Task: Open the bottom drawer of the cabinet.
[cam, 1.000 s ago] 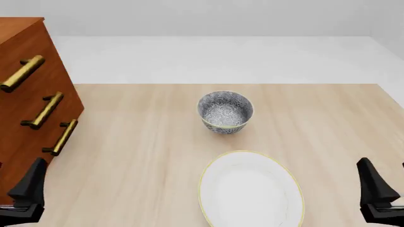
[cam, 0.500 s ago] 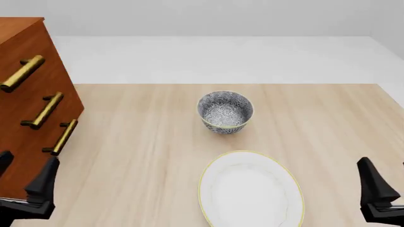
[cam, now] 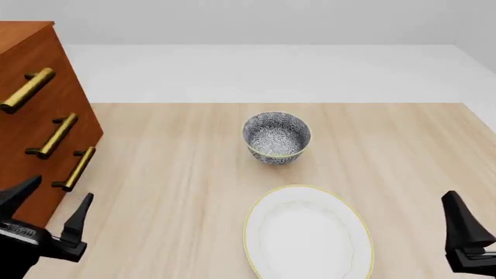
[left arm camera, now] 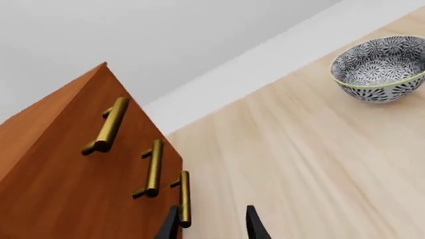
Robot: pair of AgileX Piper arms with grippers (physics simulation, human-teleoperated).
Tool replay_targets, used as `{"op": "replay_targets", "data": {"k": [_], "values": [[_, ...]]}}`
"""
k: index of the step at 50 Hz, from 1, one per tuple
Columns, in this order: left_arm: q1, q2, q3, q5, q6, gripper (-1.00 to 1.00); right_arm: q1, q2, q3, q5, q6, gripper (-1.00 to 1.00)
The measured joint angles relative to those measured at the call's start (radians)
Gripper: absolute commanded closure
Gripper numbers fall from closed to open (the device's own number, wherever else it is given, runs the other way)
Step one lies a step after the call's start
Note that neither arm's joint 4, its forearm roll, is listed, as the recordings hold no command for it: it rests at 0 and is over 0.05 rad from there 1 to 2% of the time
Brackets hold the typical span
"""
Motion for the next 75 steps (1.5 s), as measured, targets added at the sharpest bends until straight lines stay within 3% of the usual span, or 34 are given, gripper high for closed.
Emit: {"op": "replay_targets", "data": {"k": [14,31,60,75], "values": [[0.008,0.354,0.000,-0.266,0.155,-1.00,-0.005,-0.001,-0.004,-0.004,0.006,-1.00],[0.016,0.701,0.000,-0.509,0.301,-1.00,-0.009,-0.001,-0.007,-0.005,0.013,-1.00],[0.072,0.958,0.000,-0.716,0.505,-1.00,-0.013,-0.001,-0.025,0.011,0.023,-1.00],[0.108,0.953,0.000,-0.690,0.595,-1.00,-0.016,-0.001,-0.022,0.008,0.024,-1.00]]}}
